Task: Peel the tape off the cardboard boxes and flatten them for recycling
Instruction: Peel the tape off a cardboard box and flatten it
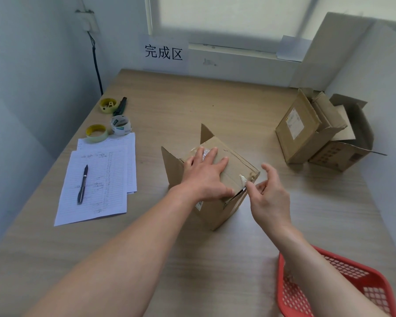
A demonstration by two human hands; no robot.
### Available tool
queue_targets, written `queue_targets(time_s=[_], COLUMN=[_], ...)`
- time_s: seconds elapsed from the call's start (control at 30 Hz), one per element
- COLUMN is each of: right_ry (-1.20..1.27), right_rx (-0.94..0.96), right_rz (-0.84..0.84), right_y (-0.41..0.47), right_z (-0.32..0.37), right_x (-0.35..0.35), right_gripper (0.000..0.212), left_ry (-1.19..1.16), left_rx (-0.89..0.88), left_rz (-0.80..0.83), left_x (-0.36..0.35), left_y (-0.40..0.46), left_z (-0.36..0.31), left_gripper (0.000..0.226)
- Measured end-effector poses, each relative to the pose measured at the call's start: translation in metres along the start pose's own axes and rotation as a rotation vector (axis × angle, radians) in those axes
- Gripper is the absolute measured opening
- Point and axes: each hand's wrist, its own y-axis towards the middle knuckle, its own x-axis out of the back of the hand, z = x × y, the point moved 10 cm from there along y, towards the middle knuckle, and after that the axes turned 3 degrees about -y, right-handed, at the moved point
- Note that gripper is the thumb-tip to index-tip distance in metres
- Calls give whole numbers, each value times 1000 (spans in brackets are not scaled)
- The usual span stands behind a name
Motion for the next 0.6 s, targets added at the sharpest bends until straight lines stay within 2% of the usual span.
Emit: queue_targets(time_s=[0.03,0.07,0.2,0.3,0.47,0.6], right_ry=[-4,-34,-160,-262,-203,-45], right_rx=[15,44,114,122,96,39], right_rz=[1,-6,30,100,113,169], right_y=[0,2,11,15,17,21], right_z=[3,6,11,12,11,10], right_x=[1,2,-1,-9,-16,-23], right_gripper=[42,42,22,23,16,6], left_ry=[7,19,64,93,126,140], left_rx=[9,22,89,139,207,235], left_rz=[-8,-19,-71,-114,-159,-140], left_x=[-1,-1,0,1,-1,-2], left_y=[-1,-2,-9,-17,-29,-32], left_z=[-1,-2,0,0,-4,-1], left_gripper=[93,92,90,89,88,90])
